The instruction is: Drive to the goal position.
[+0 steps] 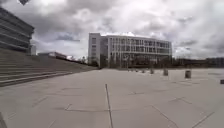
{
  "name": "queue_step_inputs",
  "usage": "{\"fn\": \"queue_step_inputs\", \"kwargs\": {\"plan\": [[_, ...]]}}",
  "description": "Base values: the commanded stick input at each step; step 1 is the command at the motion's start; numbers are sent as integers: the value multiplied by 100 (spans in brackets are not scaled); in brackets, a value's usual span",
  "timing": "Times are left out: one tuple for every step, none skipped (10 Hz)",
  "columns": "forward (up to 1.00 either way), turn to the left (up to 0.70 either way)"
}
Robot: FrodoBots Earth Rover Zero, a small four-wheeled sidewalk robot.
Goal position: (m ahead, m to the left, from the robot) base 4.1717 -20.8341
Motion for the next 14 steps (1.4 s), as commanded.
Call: {"fn": "queue_step_inputs", "kwargs": {"plan": [[70,0],[70,0],[70,0],[70,0],[70,0],[70,0],[70,0],[70,0],[70,0],[70,0],[70,0],[70,0],[70,0],[70,0]]}}
